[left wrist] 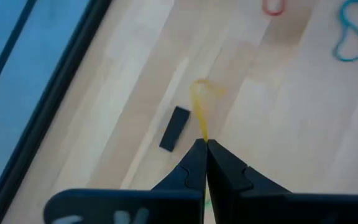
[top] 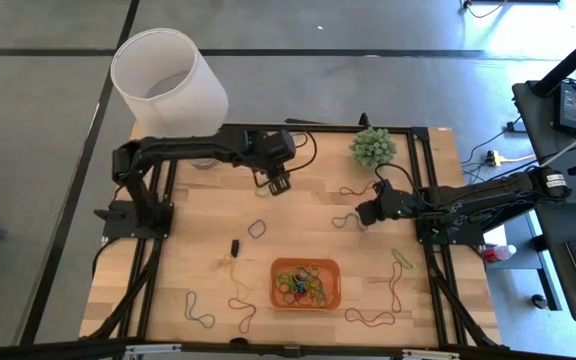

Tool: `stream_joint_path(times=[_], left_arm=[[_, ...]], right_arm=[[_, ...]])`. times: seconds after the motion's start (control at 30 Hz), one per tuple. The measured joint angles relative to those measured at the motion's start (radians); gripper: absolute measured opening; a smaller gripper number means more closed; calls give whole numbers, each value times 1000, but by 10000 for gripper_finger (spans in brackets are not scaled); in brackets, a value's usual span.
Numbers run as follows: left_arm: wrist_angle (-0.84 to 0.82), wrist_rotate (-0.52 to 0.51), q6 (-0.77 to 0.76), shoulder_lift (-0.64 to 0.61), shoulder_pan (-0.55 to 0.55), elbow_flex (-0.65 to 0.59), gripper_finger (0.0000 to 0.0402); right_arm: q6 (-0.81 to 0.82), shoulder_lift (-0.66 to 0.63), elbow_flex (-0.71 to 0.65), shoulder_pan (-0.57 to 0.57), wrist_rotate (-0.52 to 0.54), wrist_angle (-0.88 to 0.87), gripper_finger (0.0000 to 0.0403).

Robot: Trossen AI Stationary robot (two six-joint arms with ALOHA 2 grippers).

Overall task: Pick and place rubber bands into bin
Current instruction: Put the yellow rubber band into the orange bin

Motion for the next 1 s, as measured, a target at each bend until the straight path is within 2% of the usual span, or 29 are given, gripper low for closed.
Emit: stream_joint_path(times=[0.37,0.53,0.77,1.0], left_arm=[[1,-2,60,-31,-142,1,1],[-2,0,36,-31,-213,9,1],[0,-3,36,-30,-313,86,1],[19,-5,33,0,-434,165,1]], right_arm=[[5,0,0,78,-49,13,12],[-8,0,0,121,-80,8,12],[-241,0,0,145,-104,-4,12],[-363,0,0,145,-156,-27,12]])
